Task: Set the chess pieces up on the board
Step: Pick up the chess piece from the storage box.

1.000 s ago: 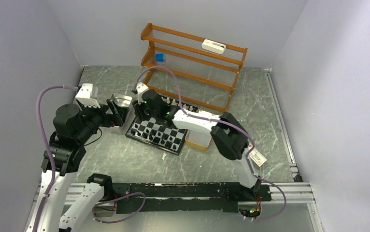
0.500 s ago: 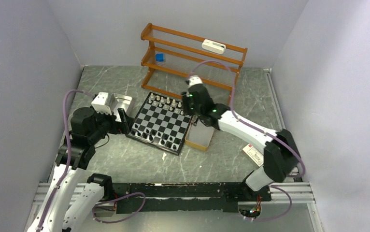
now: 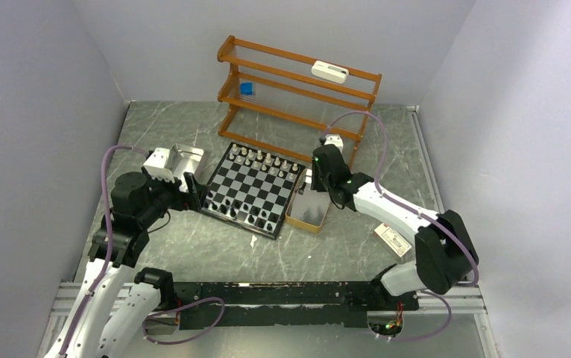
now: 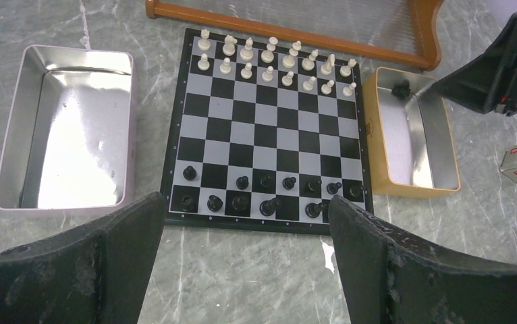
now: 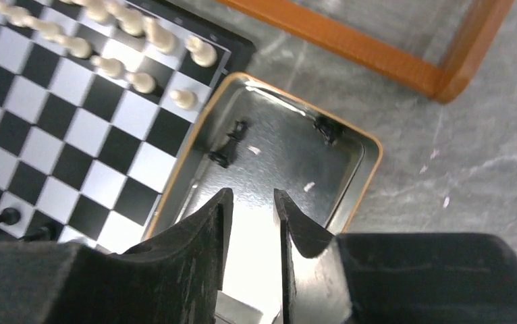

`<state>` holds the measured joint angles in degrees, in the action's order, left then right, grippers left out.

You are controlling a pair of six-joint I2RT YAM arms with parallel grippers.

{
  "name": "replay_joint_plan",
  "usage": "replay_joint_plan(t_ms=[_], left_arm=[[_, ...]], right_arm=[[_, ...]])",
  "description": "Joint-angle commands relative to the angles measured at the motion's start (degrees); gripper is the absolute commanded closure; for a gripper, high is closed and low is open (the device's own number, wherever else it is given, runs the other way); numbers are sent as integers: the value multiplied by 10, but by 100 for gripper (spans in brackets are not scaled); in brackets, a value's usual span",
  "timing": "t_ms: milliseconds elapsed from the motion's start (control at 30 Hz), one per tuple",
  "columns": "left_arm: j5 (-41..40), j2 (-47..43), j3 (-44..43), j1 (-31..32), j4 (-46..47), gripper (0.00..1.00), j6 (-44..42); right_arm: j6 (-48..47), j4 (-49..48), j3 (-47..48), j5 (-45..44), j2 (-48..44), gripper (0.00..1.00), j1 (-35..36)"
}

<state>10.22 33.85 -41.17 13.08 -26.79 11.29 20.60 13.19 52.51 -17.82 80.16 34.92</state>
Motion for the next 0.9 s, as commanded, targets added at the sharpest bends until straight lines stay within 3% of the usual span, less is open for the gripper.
replay_joint_plan(t_ms=[0, 233, 500, 867], left_arm=[[-15, -10, 2, 6, 23, 6, -8], [-16, -17, 6, 12, 24, 6, -8], [-24, -24, 6, 12, 22, 6, -7], [-29, -28, 6, 13, 21, 6, -7]], right_arm=[[107, -40, -32, 29, 27, 68, -29], [226, -92, -24, 76, 80, 69, -50], [353, -128, -39, 39, 115, 69, -50], [406, -110, -6, 32, 168, 70, -50]])
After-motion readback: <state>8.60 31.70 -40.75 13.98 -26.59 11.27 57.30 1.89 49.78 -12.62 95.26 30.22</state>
